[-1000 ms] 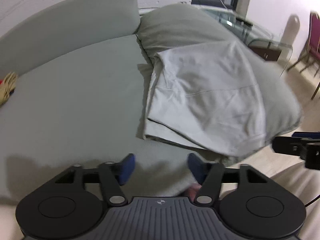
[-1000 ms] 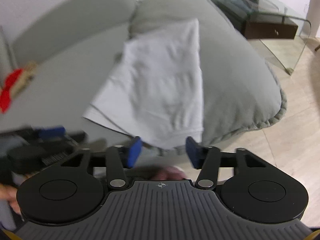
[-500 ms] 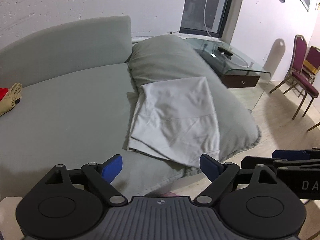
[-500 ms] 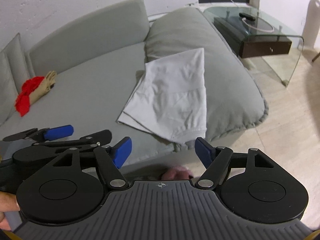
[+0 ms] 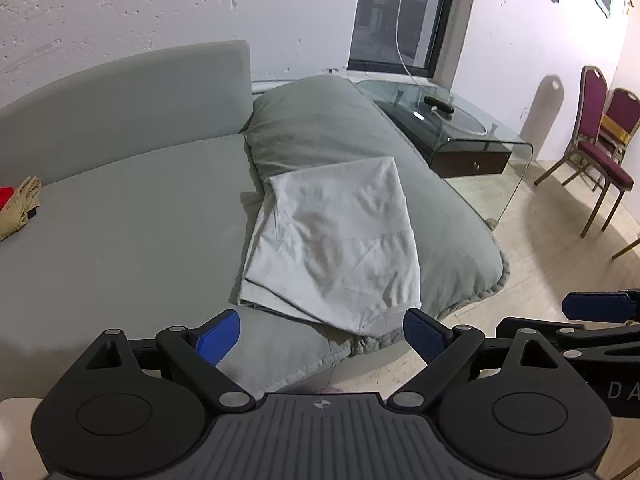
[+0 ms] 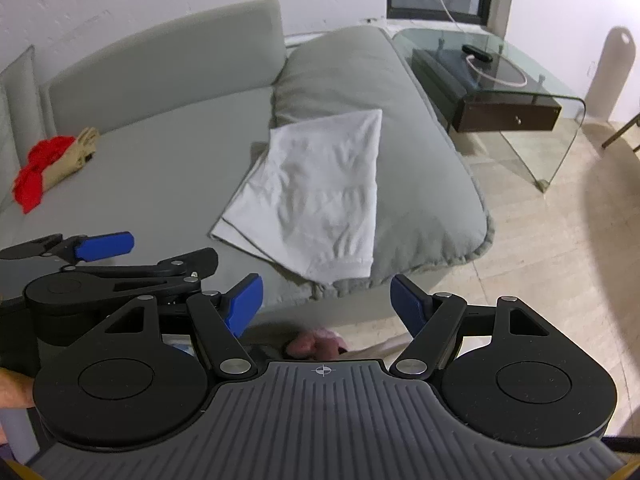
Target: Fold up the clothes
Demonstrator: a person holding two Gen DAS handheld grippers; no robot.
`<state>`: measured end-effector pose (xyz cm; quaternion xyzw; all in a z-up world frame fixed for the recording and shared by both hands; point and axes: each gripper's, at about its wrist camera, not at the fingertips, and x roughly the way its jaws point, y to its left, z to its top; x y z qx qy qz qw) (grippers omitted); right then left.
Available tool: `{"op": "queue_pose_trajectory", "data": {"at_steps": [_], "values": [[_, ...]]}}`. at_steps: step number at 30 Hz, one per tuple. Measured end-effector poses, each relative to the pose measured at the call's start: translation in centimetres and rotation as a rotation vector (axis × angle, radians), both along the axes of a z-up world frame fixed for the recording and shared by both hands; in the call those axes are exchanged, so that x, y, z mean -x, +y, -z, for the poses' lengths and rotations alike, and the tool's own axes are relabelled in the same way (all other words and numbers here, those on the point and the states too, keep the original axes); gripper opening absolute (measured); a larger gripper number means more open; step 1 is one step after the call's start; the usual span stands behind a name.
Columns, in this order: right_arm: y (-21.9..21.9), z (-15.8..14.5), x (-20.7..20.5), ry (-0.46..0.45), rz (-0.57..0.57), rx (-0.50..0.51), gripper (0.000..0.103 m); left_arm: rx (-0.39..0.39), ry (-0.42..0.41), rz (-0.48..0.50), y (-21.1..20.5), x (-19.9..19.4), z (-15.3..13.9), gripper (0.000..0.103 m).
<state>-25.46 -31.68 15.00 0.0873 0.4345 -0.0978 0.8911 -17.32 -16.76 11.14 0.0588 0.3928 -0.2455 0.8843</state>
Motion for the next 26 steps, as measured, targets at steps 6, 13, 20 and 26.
{"op": "queue_pose_trajectory", "data": {"at_steps": [6, 13, 20, 26], "values": [[-0.6, 0.8, -0.1, 0.011, 0.011, -0.019, 0.076, -0.010, 0.012, 0.004, -0.6, -0.3, 0.4, 0.090], [-1.0, 1.3, -0.2, 0.023, 0.020, -0.015, 0.076, -0.016, 0.025, 0.015, -1.2, -0.5, 0.9, 0.090], [-1.3, 1.6, -0.3, 0.029, 0.030, -0.012, 0.076, -0.016, 0.033, 0.018, -1.6, -0.6, 1.1, 0.090], [-1.3, 1.8, -0.6, 0.032, 0.034, -0.010, 0.076, -0.015, 0.031, 0.015, -1.7, -0.8, 1.3, 0.090]]}}
